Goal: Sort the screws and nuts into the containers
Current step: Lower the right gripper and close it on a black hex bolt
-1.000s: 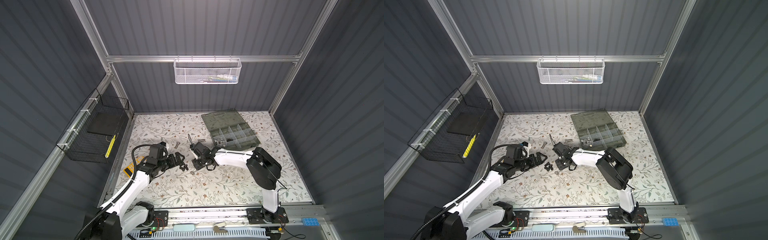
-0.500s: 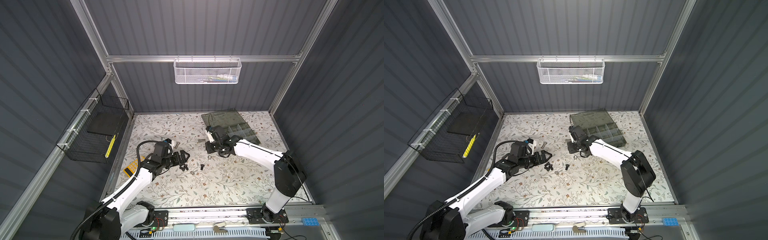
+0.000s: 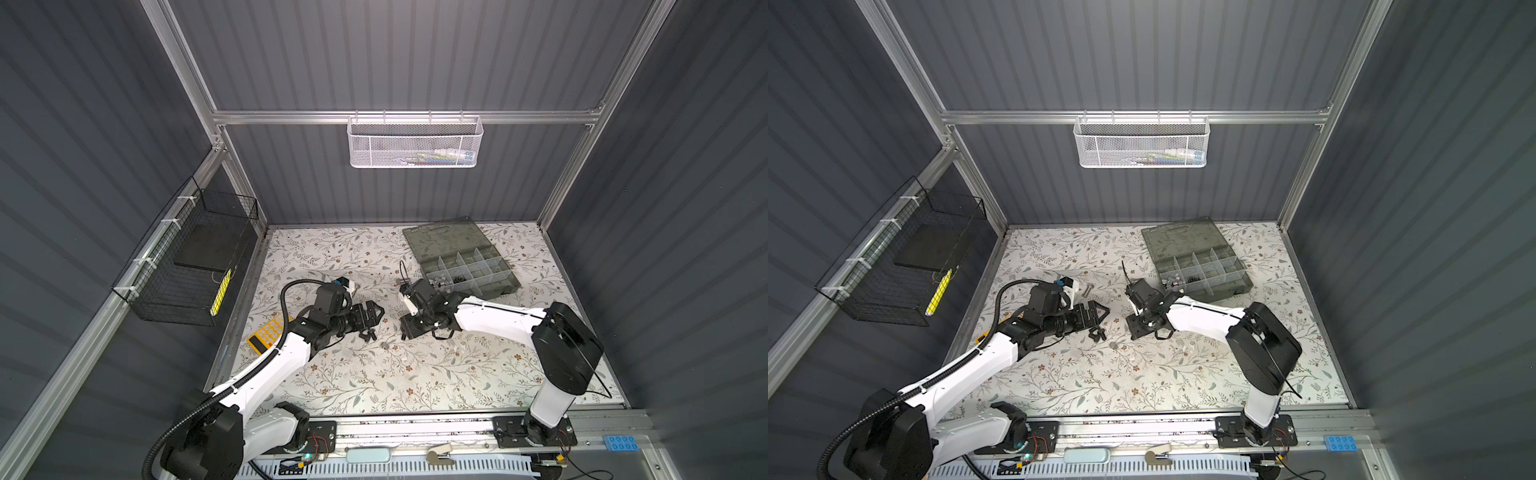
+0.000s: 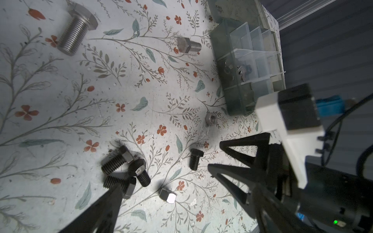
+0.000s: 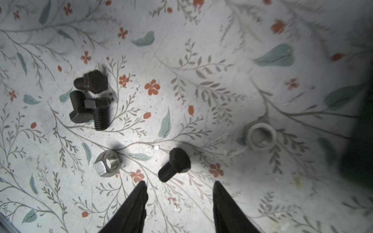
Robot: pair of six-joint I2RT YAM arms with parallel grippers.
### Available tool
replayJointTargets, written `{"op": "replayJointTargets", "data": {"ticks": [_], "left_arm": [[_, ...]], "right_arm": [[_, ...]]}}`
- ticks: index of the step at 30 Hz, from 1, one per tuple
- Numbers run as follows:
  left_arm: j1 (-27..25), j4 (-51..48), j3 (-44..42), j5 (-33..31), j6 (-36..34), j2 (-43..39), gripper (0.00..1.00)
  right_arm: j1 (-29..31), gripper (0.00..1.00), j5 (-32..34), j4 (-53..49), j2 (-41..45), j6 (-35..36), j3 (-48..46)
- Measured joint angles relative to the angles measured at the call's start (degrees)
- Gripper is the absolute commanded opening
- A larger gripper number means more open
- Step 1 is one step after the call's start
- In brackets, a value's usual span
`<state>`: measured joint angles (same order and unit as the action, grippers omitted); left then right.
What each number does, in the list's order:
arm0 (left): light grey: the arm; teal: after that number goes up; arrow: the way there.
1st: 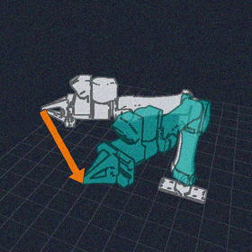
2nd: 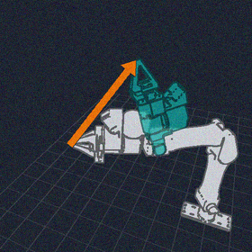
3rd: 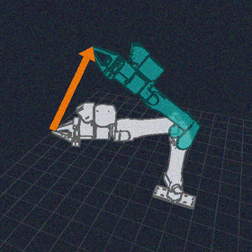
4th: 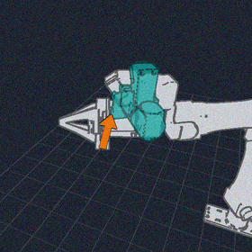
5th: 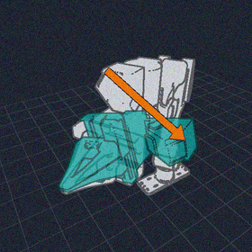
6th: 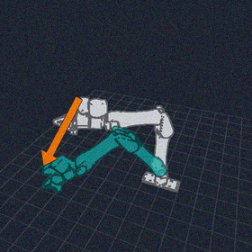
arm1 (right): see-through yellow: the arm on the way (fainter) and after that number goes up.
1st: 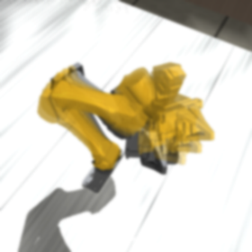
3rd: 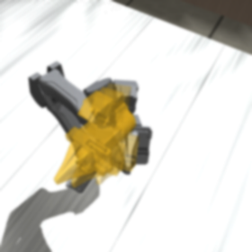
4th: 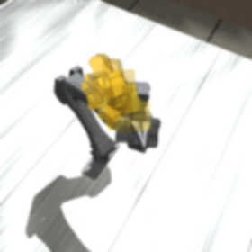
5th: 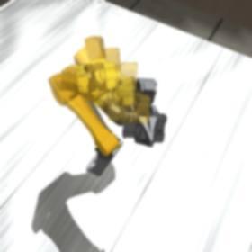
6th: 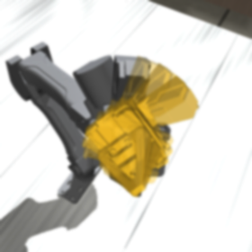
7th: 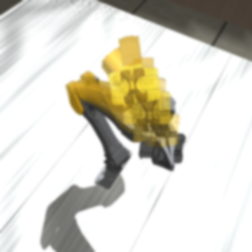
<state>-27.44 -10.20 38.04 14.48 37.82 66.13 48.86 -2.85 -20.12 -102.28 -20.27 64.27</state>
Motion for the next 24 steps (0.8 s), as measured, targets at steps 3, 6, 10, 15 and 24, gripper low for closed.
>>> {"op": "replayJointTargets", "data": {"ticks": [3,6,10,15,24], "left_arm": [[0.0,-0.1,-0.7,-0.3,0.0,-0.1,1.00],[0.0,-0.5,-1.1,-0.7,0.0,-1.1,1.00],[0.0,-0.6,-1.2,-1.1,0.0,-2.5,1.00],[0.0,-0.5,-1.5,-1.2,0.0,-2.7,1.00],[0.0,-0.7,-1.8,-1.4,0.0,-2.7,1.00]], "right_arm": [[1.0,0.54,0.1,0.3,-2.4,-1.6,0.1],[1.2,0.53,0.8,0.2,-4.2,-2.9,0.7],[1.4,0.51,2.1,0.2,-6.1,-4.3,2.7],[1.6,0.38,3.9,0.4,-7.7,-5.6,4.2],[1.6,0.20,6.3,0.4,-7.8,-6.6,4.3]]}}
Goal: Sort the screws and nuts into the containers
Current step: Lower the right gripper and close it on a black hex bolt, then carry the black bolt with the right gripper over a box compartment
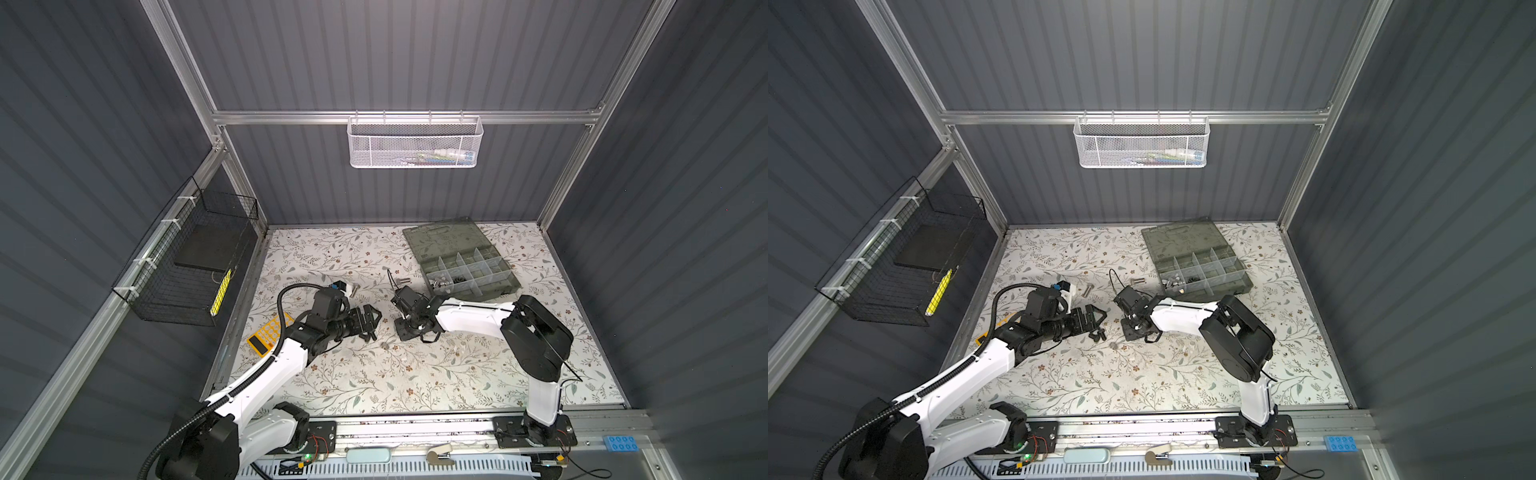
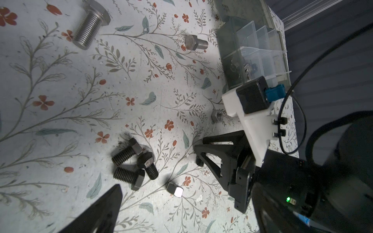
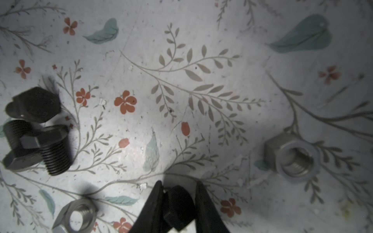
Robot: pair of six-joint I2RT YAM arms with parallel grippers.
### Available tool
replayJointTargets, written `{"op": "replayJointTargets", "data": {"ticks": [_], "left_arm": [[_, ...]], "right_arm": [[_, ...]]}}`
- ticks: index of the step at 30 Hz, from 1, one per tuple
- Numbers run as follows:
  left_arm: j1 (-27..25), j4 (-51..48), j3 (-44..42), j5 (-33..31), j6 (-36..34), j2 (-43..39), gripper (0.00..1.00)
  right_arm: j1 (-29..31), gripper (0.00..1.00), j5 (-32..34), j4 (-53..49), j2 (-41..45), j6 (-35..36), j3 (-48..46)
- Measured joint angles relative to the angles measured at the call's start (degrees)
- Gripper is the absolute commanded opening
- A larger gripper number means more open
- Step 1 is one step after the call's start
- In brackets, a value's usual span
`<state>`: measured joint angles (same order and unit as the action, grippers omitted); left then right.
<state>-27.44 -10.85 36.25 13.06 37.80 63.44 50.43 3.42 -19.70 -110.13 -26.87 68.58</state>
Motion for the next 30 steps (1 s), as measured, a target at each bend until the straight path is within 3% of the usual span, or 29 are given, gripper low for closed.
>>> {"op": "replayJointTargets", "data": {"ticks": [8,16,30], "left_arm": [[0.0,0.0,0.0,0.0,0.0,0.1,1.00],[-0.1,1.0,0.0,1.1,0.9,1.6,1.00],[-4.5,4.5,4.5,1.5,2.0,7.4,1.00]], "right_arm": [[0.1,0.15,1.4,-1.3,2.1,0.3,-1.0],[-3.8,0.13,1.5,-3.8,10.1,1.9,-1.4],[-23.5,0.14,0.9,-5.4,17.8,5.7,-1.6]]}}
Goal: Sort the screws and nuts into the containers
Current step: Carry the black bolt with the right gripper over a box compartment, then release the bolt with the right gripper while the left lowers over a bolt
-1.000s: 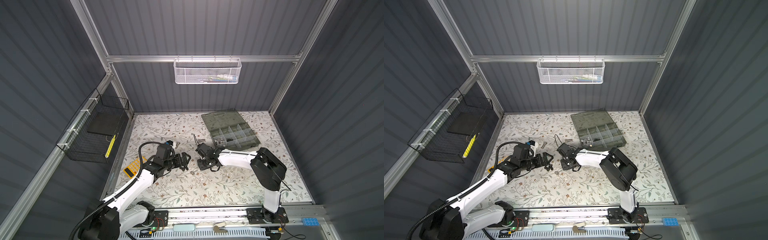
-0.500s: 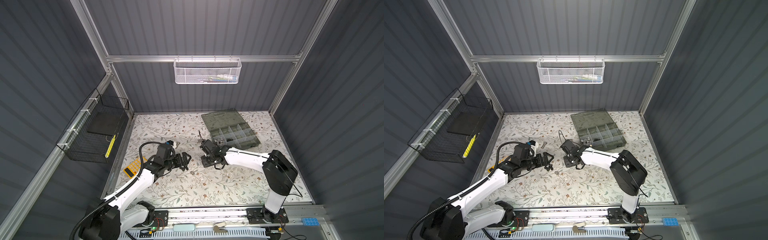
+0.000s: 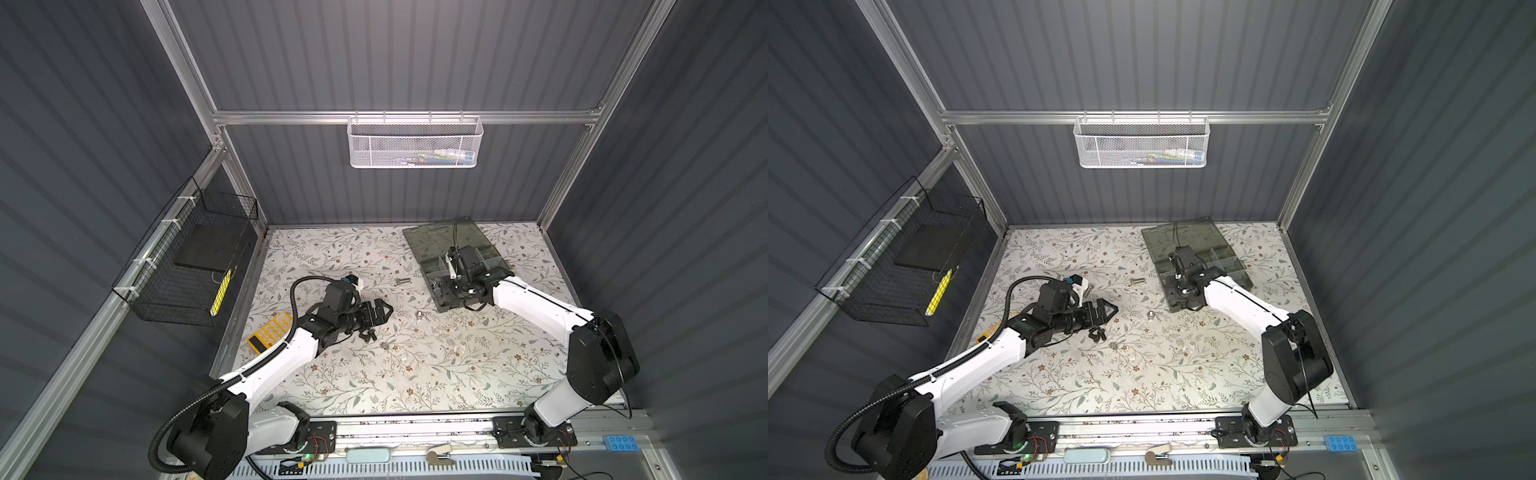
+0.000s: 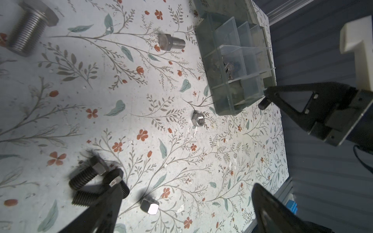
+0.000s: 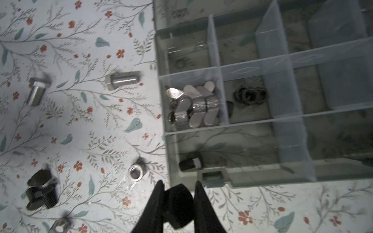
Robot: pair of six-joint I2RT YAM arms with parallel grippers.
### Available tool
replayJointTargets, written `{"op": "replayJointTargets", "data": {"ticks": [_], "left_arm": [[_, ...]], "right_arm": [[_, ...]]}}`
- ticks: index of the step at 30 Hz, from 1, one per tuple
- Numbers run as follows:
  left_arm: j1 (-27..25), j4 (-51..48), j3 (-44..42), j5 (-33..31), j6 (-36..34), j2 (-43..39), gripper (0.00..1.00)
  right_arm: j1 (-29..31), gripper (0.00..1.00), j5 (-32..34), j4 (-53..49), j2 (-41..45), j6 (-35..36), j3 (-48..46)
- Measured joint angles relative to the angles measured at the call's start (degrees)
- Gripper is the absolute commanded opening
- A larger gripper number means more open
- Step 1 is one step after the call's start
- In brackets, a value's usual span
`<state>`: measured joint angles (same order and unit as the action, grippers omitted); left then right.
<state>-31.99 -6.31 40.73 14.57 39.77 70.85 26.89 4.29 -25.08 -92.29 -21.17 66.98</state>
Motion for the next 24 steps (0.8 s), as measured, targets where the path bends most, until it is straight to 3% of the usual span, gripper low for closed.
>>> {"op": "replayJointTargets", "data": {"ticks": [5,10,24], "left_arm": [[-2.3,0.1,0.7,-0.2,0.2,1.6,1.00],[-3.2,0.1,1.4,-0.5,0.2,2.9,1.00],[-3.2,-9.7,7.6,-6.6,-5.9,4.7,1.00]], "right_arm": [[-6.0,0.16,-1.5,1.4,-1.0,0.2,-0.7],[-7.9,0.18,-3.0,2.4,-4.8,0.1,-0.7],[-8.2,0.52,-5.4,4.9,-7.8,-0.6,-1.1]]}}
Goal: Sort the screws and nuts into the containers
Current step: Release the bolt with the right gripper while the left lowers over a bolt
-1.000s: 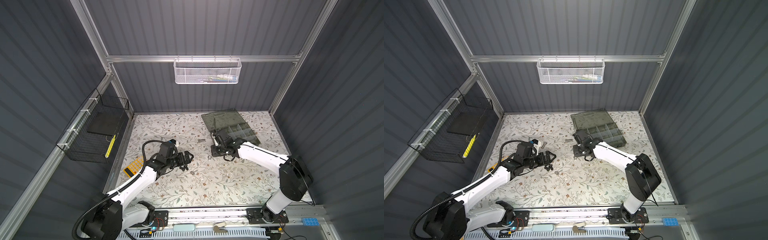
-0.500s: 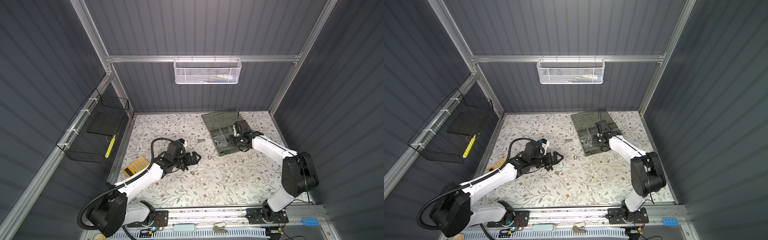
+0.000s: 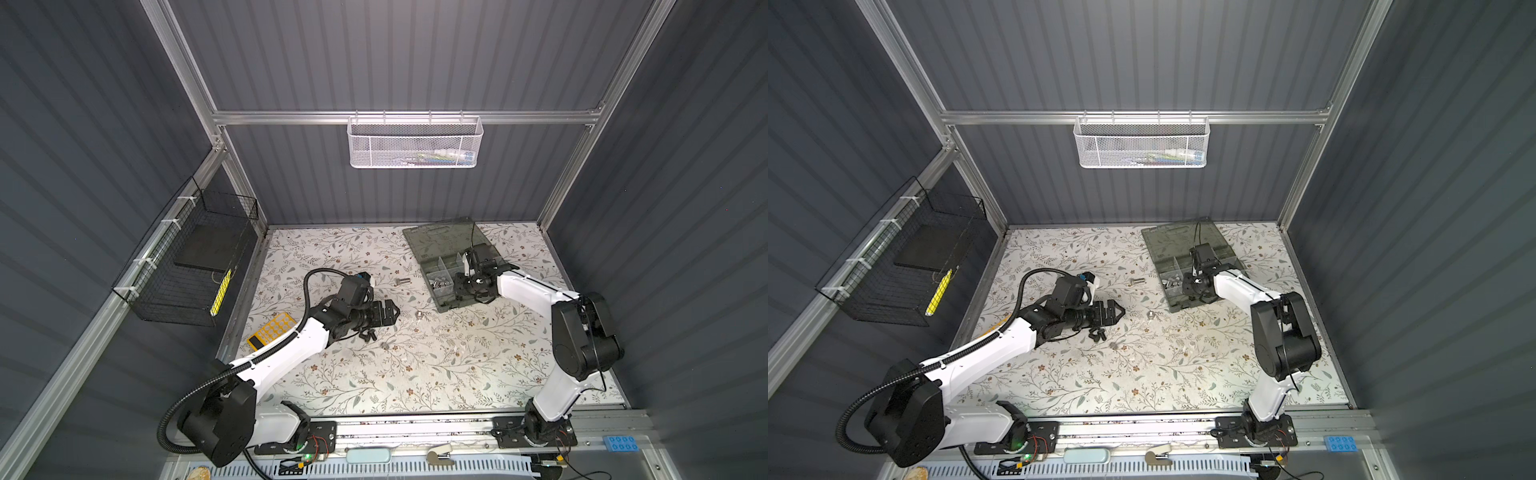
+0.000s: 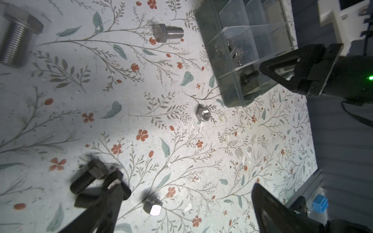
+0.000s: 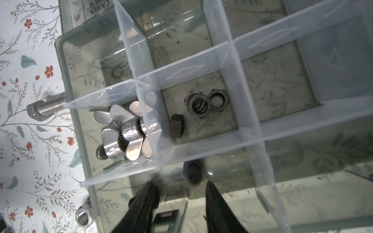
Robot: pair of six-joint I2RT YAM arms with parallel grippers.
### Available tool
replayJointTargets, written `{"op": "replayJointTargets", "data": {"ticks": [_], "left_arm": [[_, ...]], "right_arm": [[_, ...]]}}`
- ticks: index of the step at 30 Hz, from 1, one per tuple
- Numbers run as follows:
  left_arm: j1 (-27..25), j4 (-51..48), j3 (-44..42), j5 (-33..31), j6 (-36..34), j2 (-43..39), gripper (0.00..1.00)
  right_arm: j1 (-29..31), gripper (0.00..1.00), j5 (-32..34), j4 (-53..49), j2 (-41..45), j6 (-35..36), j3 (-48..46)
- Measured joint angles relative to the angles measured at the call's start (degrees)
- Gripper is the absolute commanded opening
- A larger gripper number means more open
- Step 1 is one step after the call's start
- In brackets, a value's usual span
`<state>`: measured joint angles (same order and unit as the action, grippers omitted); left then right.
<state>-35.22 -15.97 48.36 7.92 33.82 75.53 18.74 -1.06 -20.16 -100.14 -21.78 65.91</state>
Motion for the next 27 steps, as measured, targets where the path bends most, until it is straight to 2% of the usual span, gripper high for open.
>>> {"op": "replayJointTargets", "data": {"ticks": [7,11,12,18,23,27], "left_arm": [[0.0,-6.3,0.7,-4.7,-3.2,1.9,0.99],[0.0,-8.6,0.8,-6.5,-4.1,4.9,0.94],[0.0,-9.0,0.8,-6.7,-4.3,5.7,0.92],[0.6,-10.0,2.8,-7.1,-5.0,10.8,0.80],[2.5,-10.0,4.7,-7.1,-4.9,13.9,0.76],[3.8,-10.0,5.3,-7.2,-5.0,15.5,0.67]], "right_arm": [[2.7,0.76,-0.2,0.9,7.0,0.1,-3.0],[8.4,0.97,0.1,3.0,12.5,1.6,-5.9],[10.1,0.99,0.3,3.9,13.6,2.2,-6.7],[18.1,0.99,1.4,9.9,16.4,5.9,-11.6],[18.9,0.99,1.2,13.8,16.4,6.7,-14.3],[18.9,0.99,1.1,15.1,16.4,6.6,-14.7]]}}
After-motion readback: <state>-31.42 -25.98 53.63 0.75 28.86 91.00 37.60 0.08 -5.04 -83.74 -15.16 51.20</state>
